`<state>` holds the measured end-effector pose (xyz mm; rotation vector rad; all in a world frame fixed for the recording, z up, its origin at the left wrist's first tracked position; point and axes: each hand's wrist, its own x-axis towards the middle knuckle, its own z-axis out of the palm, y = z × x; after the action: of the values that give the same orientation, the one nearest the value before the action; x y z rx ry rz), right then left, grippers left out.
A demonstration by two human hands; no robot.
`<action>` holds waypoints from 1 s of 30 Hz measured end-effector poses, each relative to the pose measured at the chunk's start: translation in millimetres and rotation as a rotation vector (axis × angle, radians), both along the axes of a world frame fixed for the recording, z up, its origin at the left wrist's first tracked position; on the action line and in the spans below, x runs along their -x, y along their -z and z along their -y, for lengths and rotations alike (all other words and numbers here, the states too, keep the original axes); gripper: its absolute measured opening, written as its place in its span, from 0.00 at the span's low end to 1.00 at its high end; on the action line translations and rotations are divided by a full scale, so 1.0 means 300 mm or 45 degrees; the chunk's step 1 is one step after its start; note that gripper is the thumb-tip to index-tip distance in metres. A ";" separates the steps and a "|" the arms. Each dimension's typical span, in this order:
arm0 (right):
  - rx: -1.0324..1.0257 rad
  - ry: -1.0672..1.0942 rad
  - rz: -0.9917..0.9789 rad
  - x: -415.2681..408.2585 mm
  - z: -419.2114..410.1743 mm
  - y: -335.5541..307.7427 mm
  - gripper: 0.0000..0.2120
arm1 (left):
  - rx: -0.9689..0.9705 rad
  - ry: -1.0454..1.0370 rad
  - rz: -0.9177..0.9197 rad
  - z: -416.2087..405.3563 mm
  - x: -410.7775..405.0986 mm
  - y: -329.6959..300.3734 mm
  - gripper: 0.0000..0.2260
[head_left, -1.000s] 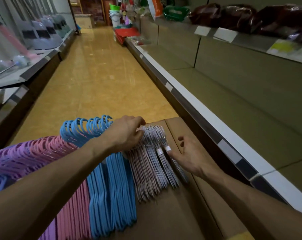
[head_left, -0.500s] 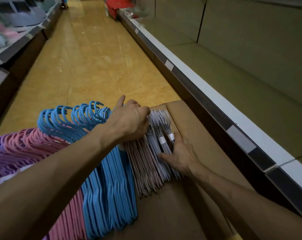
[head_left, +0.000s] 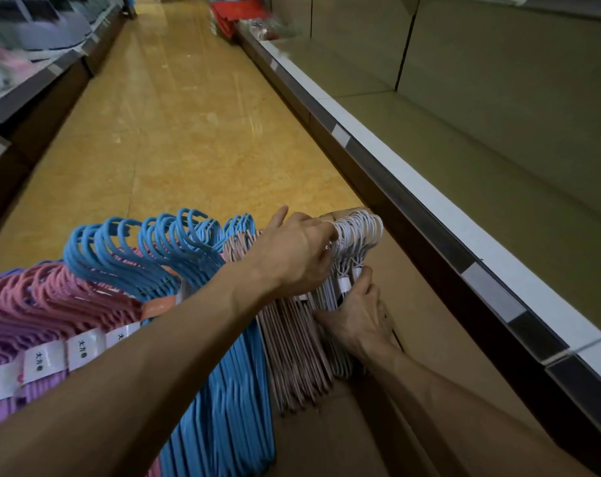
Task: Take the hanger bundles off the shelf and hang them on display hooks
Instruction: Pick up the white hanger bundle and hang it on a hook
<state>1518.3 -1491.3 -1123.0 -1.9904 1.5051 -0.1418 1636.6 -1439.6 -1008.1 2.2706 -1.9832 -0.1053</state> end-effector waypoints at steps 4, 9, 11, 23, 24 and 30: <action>0.030 0.028 0.042 -0.022 -0.010 0.024 0.59 | 0.030 0.008 -0.030 -0.008 -0.016 0.021 0.14; 0.087 0.044 0.042 -0.030 -0.017 0.039 0.57 | 0.151 -0.010 -0.100 -0.020 -0.050 0.043 0.15; 0.092 0.065 0.073 -0.033 -0.021 0.043 0.55 | 0.209 -0.026 -0.150 -0.019 -0.062 0.047 0.15; 0.191 0.141 0.153 0.010 0.001 -0.004 0.41 | 0.343 -0.192 -0.439 -0.042 -0.065 0.001 0.14; 0.196 0.146 0.157 0.019 0.005 -0.017 0.41 | 0.352 -0.219 -0.485 -0.045 -0.065 -0.005 0.14; 0.235 0.132 0.278 0.070 0.040 -0.142 0.39 | 0.444 -0.397 -0.727 -0.059 -0.081 -0.040 0.13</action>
<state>1497.5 -1503.4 -1080.4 -1.9640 1.4970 -0.5415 1660.8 -1421.8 -996.1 1.9971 -1.2443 -0.3095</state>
